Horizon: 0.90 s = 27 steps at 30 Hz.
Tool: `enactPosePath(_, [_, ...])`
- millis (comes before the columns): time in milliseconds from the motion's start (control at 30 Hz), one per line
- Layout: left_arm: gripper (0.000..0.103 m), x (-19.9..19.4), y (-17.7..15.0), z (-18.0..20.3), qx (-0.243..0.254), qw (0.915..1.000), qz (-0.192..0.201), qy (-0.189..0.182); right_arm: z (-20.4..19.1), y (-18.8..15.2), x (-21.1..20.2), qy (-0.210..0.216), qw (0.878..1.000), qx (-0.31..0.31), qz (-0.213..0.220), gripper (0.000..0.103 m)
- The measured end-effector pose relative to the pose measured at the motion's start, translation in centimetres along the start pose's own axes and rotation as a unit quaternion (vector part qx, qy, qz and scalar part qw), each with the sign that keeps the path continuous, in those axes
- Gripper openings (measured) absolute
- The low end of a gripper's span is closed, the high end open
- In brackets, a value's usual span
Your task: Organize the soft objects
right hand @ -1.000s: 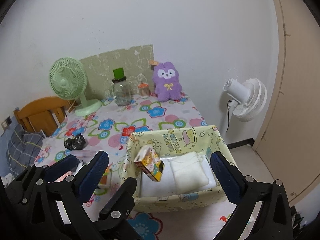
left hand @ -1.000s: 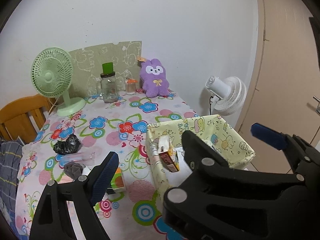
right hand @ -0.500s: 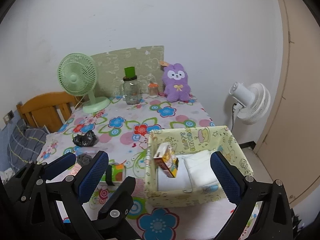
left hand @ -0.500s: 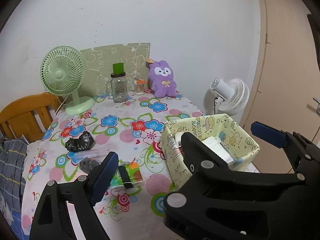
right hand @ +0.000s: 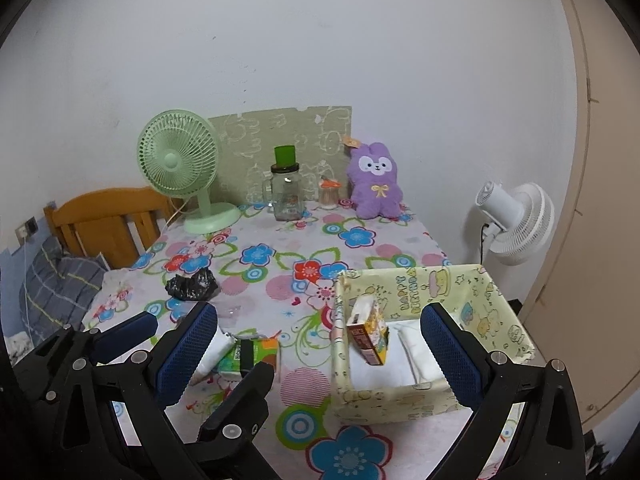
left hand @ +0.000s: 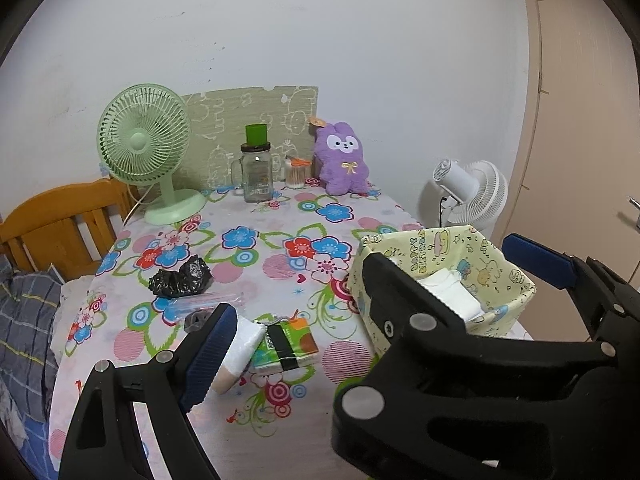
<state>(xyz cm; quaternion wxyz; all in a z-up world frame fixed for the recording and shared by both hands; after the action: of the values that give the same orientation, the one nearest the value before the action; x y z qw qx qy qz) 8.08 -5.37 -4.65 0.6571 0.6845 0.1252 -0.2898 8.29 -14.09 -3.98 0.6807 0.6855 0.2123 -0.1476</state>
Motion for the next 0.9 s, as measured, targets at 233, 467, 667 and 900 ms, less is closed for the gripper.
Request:
enactPosePath(233, [0.09, 0.8, -0.8, -1.6, -0.007, 0.9999, -0.014, -0.005, -1.4, -0.8, 1.4, 0.013, 1.0, 0.008, -0.016, 0.103])
enactPosePath(467, [0.09, 1.6, -1.7, -3.4, -0.027, 0.9995, -0.018, -0.001, -3.1, -1.4, 2.7, 0.023, 0.999, -0.007, -0.023, 0.103])
enactPosePath(667, [0.094, 2.4, -2.9, -5.2, -0.053, 0.9975, -0.046, 0.01, -4.6, -2.1, 3.9, 0.046, 0.998, -0.007, -0.035, 0.103])
enactPosePath(900, [0.094, 2.7, -3.9, -6.9, -0.054, 0.9975, -0.039, 0.026, -6.6, -3.2, 5.4, 0.069, 0.996, -0.021, -0.052, 0.102])
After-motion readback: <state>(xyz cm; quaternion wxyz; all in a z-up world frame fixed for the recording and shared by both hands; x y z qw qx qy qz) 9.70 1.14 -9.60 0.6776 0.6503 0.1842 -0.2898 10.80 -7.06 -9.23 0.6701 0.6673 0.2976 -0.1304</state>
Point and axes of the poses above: each gripper's, at about its wrist camera, not at the fingertips, and x roughly the way its jaws point, z to its right, y to its top, the point moved 6 cm from there along x, roughly the way its jaws point, and after that the axes turned 2 degrees about y, right-handed, at the moved point
